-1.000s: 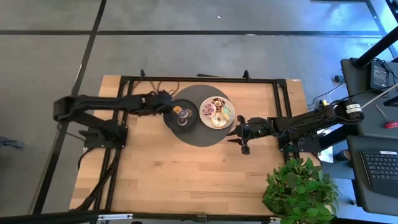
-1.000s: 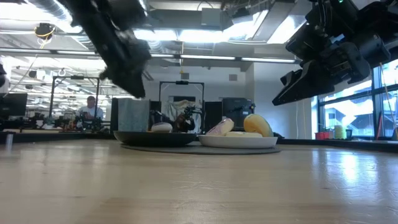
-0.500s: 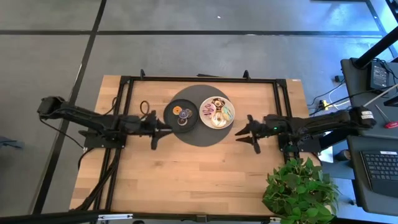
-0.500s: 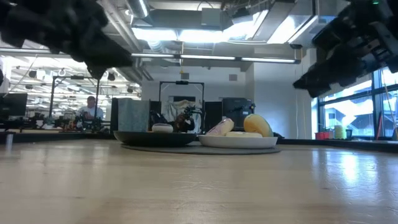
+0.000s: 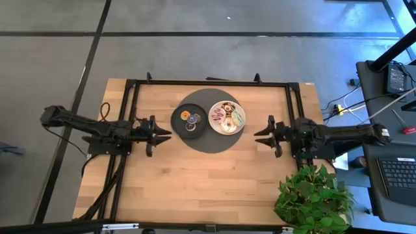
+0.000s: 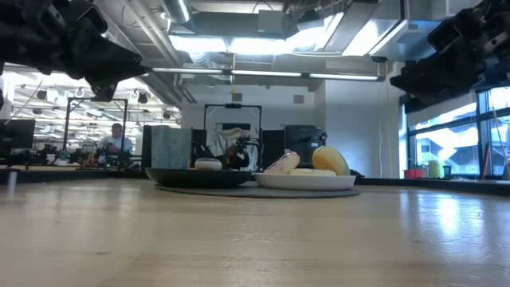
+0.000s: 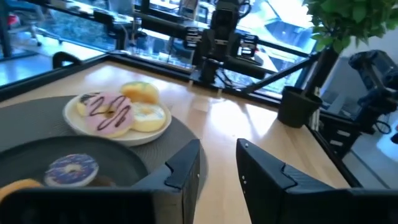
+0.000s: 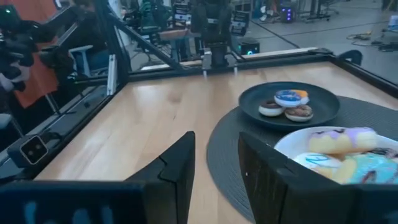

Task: Pick & Place donuts
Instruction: Return to Home Position

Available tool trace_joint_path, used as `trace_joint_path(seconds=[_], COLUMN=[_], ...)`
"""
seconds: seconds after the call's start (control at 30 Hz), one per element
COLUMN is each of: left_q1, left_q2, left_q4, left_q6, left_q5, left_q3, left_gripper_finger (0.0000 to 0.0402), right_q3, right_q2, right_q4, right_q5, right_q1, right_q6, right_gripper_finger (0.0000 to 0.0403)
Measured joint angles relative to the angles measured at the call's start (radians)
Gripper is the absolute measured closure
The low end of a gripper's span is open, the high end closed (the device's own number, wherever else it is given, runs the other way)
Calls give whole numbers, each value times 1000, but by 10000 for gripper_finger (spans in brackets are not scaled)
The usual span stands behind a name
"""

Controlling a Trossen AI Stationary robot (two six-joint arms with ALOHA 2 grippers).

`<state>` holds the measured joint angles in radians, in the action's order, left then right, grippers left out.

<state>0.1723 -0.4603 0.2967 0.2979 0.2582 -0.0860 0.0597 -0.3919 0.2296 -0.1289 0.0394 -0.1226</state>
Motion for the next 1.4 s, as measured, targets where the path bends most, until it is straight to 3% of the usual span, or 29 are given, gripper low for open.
trace_joint_path(seconds=[0.63,0.97,1.4], left_q1=[-18,-18,-18], left_q2=[461,460,461], left_q4=[-426,-421,-392], left_q6=[-22,0,-31], left_q5=[66,108,144], left_q3=[1,17,22], left_gripper_finger=[303,297,301], right_q3=[-1,-1,-1], right_q2=[223,328,334], right_q4=[-181,-276,-269], right_q5=[-49,-3,10], right_q1=[35,36,35], right_q6=[-6,-4,-1], right_gripper_finger=[279,279,279])
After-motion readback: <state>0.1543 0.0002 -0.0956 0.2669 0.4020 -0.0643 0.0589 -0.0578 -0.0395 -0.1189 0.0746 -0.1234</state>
